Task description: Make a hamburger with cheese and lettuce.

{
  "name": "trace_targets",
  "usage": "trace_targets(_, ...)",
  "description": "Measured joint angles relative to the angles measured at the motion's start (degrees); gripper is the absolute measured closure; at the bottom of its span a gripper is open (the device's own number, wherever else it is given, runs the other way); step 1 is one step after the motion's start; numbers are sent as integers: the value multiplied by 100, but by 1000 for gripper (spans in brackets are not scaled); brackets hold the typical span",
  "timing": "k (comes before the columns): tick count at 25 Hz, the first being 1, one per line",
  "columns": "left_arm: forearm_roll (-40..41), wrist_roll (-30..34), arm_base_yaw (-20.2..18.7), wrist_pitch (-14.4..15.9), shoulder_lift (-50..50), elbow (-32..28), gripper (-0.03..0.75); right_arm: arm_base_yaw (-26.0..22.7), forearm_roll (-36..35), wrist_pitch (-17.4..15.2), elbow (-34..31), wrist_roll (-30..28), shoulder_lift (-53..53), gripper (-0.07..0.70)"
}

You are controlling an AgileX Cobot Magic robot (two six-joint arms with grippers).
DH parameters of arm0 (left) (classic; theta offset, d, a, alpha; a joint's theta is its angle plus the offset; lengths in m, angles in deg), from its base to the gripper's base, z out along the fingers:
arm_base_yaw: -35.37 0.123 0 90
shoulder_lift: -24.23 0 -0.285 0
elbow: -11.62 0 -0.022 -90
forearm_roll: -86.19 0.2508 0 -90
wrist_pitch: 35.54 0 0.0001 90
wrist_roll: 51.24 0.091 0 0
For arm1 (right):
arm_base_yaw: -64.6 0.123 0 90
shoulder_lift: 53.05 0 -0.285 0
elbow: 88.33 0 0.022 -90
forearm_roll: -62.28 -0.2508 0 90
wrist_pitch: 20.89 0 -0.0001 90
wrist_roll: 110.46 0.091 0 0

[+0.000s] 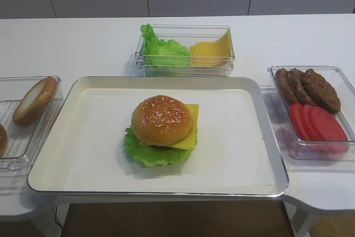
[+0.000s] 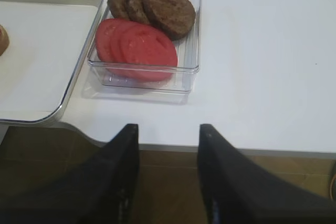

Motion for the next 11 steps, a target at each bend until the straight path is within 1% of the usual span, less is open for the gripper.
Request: trace_targets(11,0,121,0,13,0,-75,339,0,0,0,0,0,0,332)
